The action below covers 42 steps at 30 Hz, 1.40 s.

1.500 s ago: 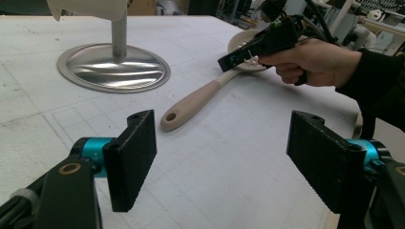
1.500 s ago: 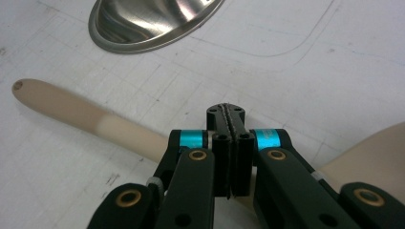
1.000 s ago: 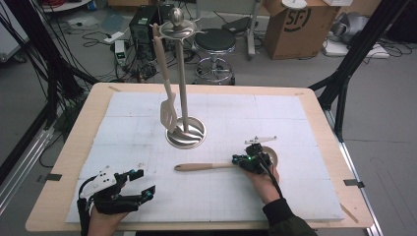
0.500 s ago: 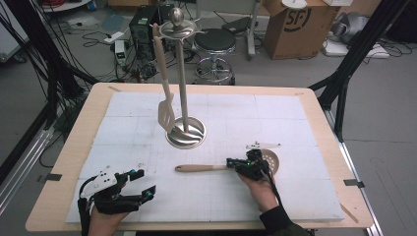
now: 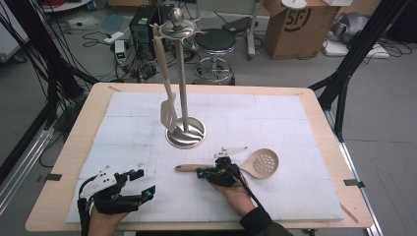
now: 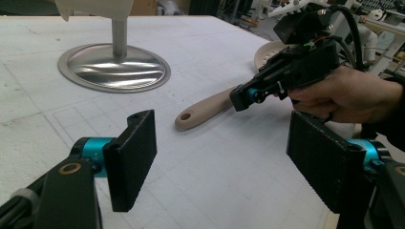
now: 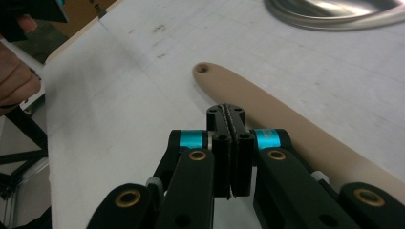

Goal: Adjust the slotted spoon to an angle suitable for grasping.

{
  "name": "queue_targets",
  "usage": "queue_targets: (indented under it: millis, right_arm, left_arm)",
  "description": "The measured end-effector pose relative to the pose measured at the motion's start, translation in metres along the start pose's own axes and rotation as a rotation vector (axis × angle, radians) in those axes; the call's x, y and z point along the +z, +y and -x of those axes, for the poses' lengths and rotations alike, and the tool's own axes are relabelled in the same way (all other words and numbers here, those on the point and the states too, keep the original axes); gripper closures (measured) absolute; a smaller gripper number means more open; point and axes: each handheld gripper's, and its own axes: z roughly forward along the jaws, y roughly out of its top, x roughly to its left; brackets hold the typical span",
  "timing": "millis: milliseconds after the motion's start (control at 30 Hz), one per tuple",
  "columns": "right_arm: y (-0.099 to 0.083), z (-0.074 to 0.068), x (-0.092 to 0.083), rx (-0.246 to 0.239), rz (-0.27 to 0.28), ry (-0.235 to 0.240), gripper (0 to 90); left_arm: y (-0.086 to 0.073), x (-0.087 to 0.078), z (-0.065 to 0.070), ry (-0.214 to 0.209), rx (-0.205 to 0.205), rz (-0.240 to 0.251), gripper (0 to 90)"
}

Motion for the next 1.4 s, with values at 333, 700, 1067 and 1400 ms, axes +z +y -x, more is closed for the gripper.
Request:
queue_targets:
  millis: [333,700,1067,1400]
  right_arm:
    - [0.011,-0.018,0.031,-0.108,-0.112,-0.046,90.0]
    - [0.024,-0.007,0.04,-0.08,-0.086,-0.103,90.0]
    - [0.032,0.005,0.043,-0.045,-0.055,-0.172,90.0]
    - [0.036,0.005,0.046,-0.086,-0.027,-0.246,90.0]
  left_arm:
    - [0.001,0.0,0.001,-0.002,0.003,0.001,26.3]
    - [0.001,-0.001,0.001,-0.005,0.002,0.004,26.3]
    - [0.0,-0.001,0.0,-0.005,0.0,0.002,26.3]
    - [0.0,-0.002,0.0,-0.007,-0.003,0.007,26.3]
